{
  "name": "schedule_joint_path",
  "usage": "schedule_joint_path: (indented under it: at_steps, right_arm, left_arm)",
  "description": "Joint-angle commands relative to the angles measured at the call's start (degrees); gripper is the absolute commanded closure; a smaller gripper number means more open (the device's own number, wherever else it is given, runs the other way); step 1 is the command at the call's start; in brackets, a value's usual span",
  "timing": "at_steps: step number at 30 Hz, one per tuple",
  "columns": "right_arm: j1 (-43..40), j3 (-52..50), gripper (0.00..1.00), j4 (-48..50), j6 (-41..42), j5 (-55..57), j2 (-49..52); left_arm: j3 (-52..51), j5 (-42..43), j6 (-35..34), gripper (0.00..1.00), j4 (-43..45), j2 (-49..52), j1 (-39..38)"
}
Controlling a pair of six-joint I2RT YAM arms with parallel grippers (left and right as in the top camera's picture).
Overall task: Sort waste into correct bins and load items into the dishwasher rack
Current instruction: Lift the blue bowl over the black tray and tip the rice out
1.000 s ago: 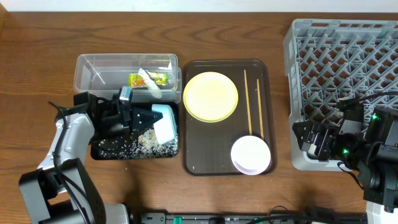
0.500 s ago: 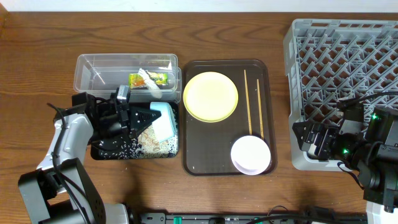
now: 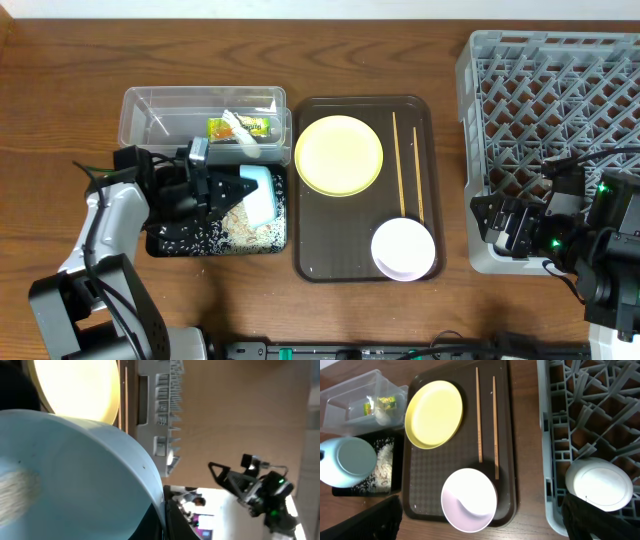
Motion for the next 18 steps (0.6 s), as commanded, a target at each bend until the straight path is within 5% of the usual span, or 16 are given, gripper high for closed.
schedule_joint_path:
  at_steps: [1,5,8,12,16,18]
  right_arm:
    - [0.9,0.8,0.01,-0.1,0.0,0.0,-0.1]
    - [0.9,0.8,0.01,-0.1,0.0,0.0,-0.1]
    - [0.9,0.8,0.01,-0.1,0.0,0.0,-0.1]
    - [0.9,0.8,0.01,-0.1,0.0,0.0,-0.1]
    - [0.9,0.8,0.01,-0.1,0.0,0.0,-0.1]
    - [0.9,0.8,0.01,-0.1,0.0,0.0,-0.1]
  left_arm:
    - [-0.3,7.5,-1.2,0.94,-2.4,0.0,0.4]
    - [-0.4,-1.0,-0.6,0.94,0.1,0.2,0.6]
    - [-0.7,7.6,1.7,0.94,-1.8,0.3,0.2]
    - [-0.7,-1.7,-1.7,0.93,2.6,0.4,0.5]
    - [-0.8,7.2,1.1,0.94,2.0,0.4,-0.3]
    - [-0.8,1.9,-1.9,0.94,4.2,0.4,0.0]
